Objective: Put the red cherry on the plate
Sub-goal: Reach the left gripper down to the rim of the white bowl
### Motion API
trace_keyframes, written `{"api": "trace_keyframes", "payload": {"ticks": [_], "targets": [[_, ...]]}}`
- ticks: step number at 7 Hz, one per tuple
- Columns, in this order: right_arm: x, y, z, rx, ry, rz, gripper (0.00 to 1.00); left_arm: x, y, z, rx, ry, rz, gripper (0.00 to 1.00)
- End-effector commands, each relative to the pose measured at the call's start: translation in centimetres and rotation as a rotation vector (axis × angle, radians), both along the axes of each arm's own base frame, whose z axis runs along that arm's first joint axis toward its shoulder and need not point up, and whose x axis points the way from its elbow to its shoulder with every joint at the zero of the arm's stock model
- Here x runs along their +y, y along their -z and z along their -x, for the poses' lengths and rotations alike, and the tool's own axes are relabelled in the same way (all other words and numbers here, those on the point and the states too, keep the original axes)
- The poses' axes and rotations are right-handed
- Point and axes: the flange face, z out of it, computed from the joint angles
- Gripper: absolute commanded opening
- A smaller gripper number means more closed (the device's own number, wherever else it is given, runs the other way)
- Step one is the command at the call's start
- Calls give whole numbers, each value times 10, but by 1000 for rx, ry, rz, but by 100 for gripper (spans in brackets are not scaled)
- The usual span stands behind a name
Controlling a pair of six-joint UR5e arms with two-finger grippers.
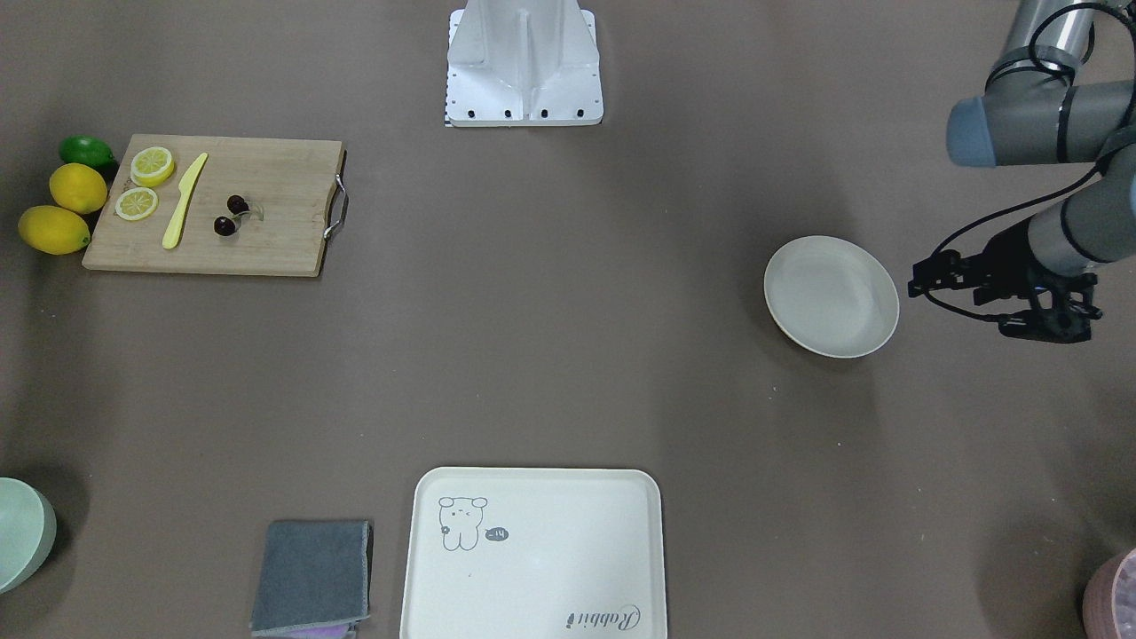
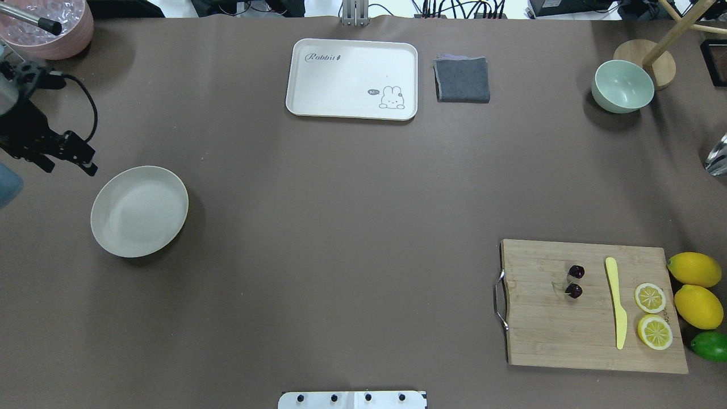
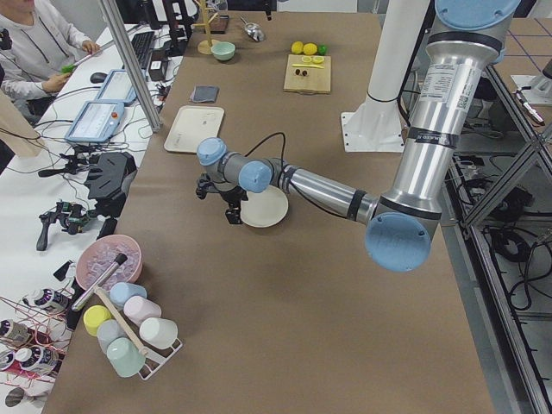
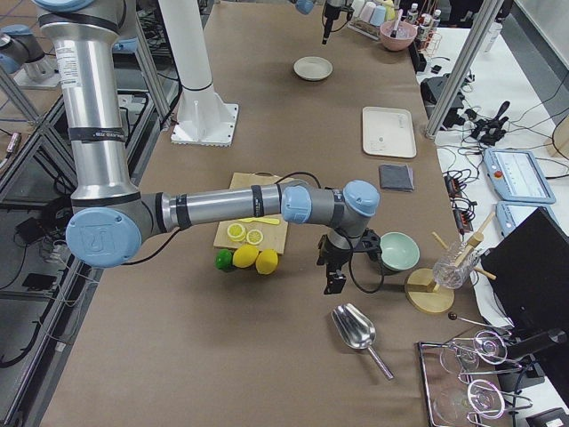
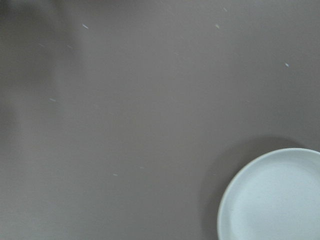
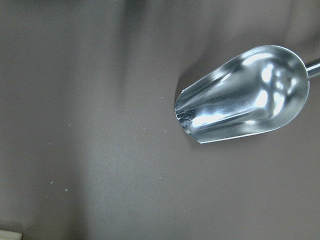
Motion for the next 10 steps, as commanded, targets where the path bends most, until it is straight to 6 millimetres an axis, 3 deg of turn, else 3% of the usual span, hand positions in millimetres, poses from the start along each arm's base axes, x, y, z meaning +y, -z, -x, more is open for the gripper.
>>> {"api": "trace_keyframes", "payload": {"ticks": [1,4,6,7,8,9,10], "targets": [[0,1,0,0,-1,-2,100,11,-26,-34,9,-25,9,97],[-1,1,1,-4,0,0,100,15,-31,-43,-3,-30,19,89],[-1,1,4,-1,5,0,100,22,-47,-42,-19,-28,-3,81],[-2,1,4,-1,5,0,100,24,-50,-42,-17,-28,-6,65],[-2,1,4,0,7,0,100,24,-47,-43,-20,-5,16,25],[-2,1,4,0,7,0,100,26,-40,-47,-21,18,41,0],[-1,-1,4,1,8,2,100,26,-42,-47,-23,18,44,0]]}}
